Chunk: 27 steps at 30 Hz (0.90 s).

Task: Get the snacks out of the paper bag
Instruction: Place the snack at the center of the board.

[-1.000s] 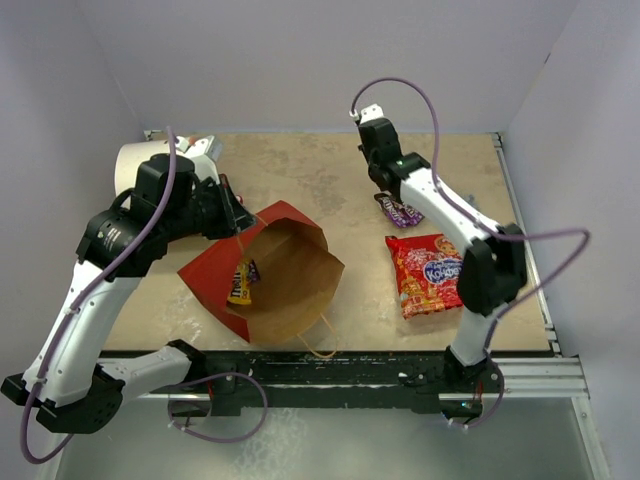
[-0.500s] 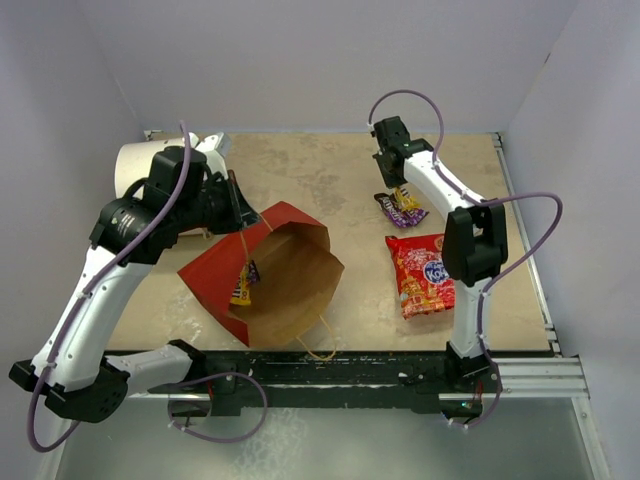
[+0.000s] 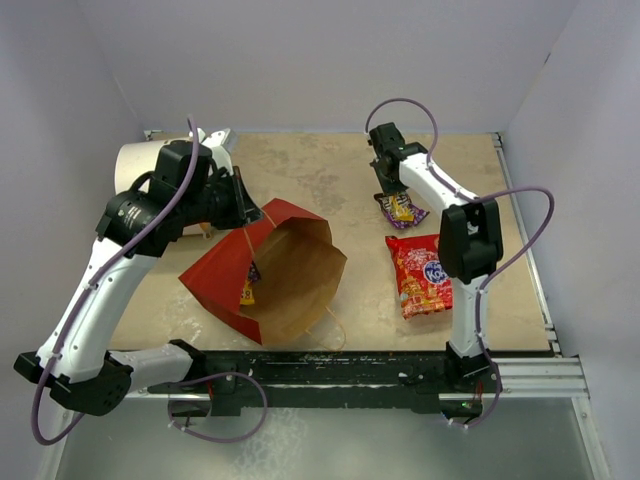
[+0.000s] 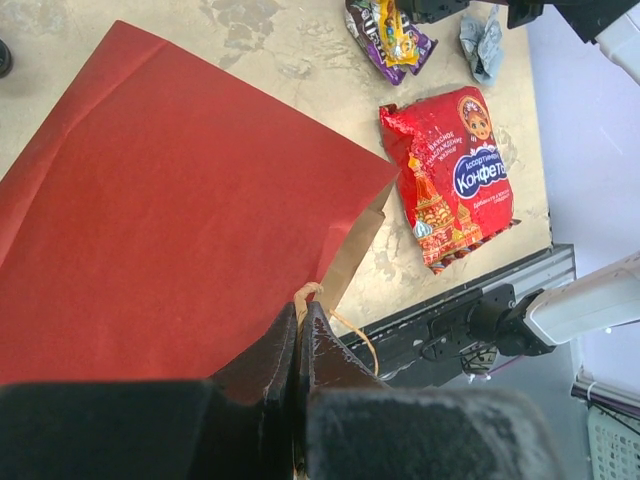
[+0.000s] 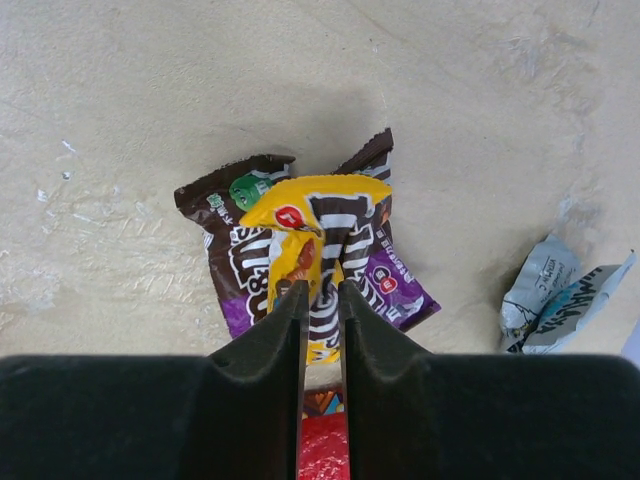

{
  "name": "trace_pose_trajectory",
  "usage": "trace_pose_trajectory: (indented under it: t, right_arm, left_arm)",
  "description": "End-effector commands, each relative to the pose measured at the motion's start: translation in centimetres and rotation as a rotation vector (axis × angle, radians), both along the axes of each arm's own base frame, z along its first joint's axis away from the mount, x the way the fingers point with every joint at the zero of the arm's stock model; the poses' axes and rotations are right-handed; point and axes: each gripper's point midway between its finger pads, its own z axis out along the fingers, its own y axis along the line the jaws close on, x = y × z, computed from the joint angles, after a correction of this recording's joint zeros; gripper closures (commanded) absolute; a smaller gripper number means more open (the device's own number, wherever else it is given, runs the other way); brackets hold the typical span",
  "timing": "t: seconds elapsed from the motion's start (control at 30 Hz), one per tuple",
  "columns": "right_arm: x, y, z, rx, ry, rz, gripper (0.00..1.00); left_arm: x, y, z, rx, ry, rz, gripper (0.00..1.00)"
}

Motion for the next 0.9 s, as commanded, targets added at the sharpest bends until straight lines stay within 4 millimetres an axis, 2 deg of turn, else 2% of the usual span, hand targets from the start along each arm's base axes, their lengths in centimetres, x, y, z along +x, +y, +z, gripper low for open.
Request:
trace_pose_trajectory:
  t: [0.0, 0.13, 0.33, 0.43, 0.57, 0.67, 0.73, 0.87]
  right_arm:
    - [0.8, 0.2, 0.8, 0.005, -0.020, -0.024, 0.77]
    - [0.6, 0.1, 1.5, 0.012, -0.029, -0.024, 0.63]
    - [-0.2, -0.6, 6.1, 0.016, -0.104, -0.037, 0.50]
    - [-1.0, 0.2, 8.5, 0.072, -0.138, -0.002, 0.45]
    - [-3.5, 2.2, 10.3, 0.176, -0.160, 0.081, 0.43]
    - [-6.2, 4.5, 11.0, 0.257, -0.175, 0.173, 0.42]
    - [-8.7, 7.0, 10.6, 0.319, -0.168, 0.280, 0.41]
    - [-13.7, 12.2, 12.1, 0.395, -0.227, 0.569, 0.40]
  left_arm:
    - [0.6, -0.2, 2.0, -0.023, -0.072, -0.020, 0.99]
    - [0.4, -0.1, 2.0, -0.024, -0.070, -0.020, 0.99]
    - [0.0, 0.1, 1.9, -0.030, -0.070, -0.020, 0.99]
    - [-0.2, 0.3, 1.9, -0.030, -0.072, -0.020, 0.99]
    - [-0.4, 0.4, 1.5, -0.024, -0.069, -0.023, 0.99]
    - [-0.8, 0.6, 0.9, -0.020, -0.056, -0.018, 0.99]
    - [-1.2, 0.6, 0.2, -0.024, -0.035, -0.020, 0.99]
    - [-2.4, 0.6, -1.2, -0.045, 0.015, -0.021, 0.99]
